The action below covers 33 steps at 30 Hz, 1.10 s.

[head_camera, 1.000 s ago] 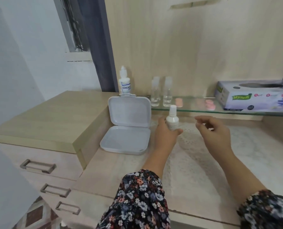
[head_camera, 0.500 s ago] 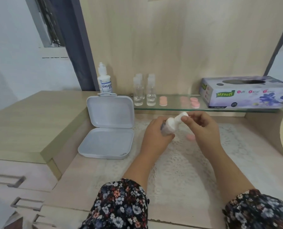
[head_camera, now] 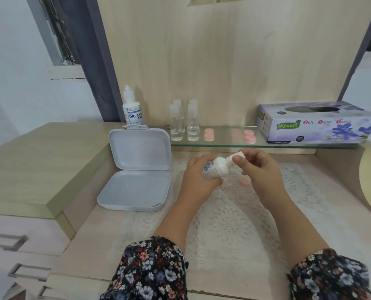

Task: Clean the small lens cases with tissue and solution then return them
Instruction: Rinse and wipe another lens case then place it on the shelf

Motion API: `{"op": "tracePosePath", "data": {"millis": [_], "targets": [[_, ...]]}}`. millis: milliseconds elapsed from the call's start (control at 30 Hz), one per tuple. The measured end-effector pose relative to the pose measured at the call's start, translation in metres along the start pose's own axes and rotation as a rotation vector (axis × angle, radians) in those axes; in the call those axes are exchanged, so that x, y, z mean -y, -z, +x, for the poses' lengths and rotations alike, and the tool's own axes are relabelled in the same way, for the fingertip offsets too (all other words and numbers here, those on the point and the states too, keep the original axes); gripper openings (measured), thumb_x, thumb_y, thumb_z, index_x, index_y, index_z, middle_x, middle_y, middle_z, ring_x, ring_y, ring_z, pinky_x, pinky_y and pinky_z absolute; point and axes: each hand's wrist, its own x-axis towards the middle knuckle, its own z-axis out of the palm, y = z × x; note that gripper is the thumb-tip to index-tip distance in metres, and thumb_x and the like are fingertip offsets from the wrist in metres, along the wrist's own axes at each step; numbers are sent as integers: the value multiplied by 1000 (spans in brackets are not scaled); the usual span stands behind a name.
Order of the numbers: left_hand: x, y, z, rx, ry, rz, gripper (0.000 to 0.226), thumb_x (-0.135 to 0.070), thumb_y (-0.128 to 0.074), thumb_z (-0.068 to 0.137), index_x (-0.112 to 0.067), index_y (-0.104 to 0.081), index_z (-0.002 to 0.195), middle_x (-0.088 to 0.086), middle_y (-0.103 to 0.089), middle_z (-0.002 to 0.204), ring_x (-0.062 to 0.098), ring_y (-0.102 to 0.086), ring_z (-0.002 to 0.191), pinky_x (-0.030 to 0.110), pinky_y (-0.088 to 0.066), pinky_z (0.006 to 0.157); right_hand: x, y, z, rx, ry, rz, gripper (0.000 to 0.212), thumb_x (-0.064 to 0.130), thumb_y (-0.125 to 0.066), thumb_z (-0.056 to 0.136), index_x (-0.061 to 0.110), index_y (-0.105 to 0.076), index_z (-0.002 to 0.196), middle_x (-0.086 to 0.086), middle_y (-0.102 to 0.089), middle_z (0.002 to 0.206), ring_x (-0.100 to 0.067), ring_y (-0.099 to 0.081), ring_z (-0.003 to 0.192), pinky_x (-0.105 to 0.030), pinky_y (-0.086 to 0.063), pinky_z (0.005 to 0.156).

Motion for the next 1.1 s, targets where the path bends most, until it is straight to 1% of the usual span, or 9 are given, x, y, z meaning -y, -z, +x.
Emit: {"op": "tracePosePath", "data": {"millis": [100,167,300,433,567,667,733,933,1100], "targets": [[-1,0,1,24,24,-82,55,-8,-79,67,-35,-62,112,-11,-52,110,-4,-53,95,27,-50,83,0,3,1,15,48,72,22,8,-67,87,27,-67,96,14,-70,83,-4,-62,81,-30,-50,65],[-3,2,0,51,50,-194,56,-8,-82,65,-35,-63,111,-10,-56,108,9,-58,100,37,-54,85,0,8,3,34,90,146,31,2,-62,89,28,-66,105,12,-69,94,-7,-62,90,-23,-52,64],[-6,6,3,94,165,-418,55,-17,-83,63,-26,-58,110,2,-60,108,18,-62,90,28,-52,69,-3,12,7,3,102,233,31,2,-55,93,18,-63,119,5,-67,106,-9,-64,90,-23,-55,63],[-5,9,6,74,288,-687,38,-17,-76,71,-14,-54,101,9,-60,100,15,-53,67,23,-41,52,0,14,10,-69,138,322,27,-2,-54,93,18,-65,108,10,-67,91,-8,-61,84,-23,-53,81],[-4,14,10,-31,403,-961,30,-14,-67,83,-6,-51,107,12,-56,87,16,-49,56,22,-38,45,-8,7,7,-123,59,-68,23,9,-67,87,27,-65,102,9,-67,91,-5,-59,77,-19,-51,68],[-5,16,11,-79,459,-1042,24,-16,-62,87,-5,-54,106,11,-54,84,16,-47,56,22,-36,43,-20,-3,4,12,122,-531,18,15,-69,86,25,-64,100,12,-64,92,2,-58,83,-13,-42,69],[-6,16,11,-80,474,-1052,14,-16,-60,88,-6,-56,98,11,-54,82,17,-45,57,22,-34,44,-25,-8,2,97,123,-673,14,16,-68,86,26,-62,94,9,-63,92,-4,-58,85,-18,-42,71],[-6,16,10,-51,479,-1074,14,-17,-62,87,-6,-58,96,12,-56,83,17,-46,57,21,-36,44,-29,-10,3,198,82,-794,15,13,-65,88,27,-61,92,4,-63,97,-12,-58,87,-22,-38,70],[-6,18,10,-32,464,-1086,32,-24,-71,74,-6,-62,99,10,-57,83,14,-46,56,19,-37,43,-23,-8,2,164,126,-776,22,21,-64,90,23,-67,112,11,-56,103,-8,-54,93,-21,-37,77]]}}
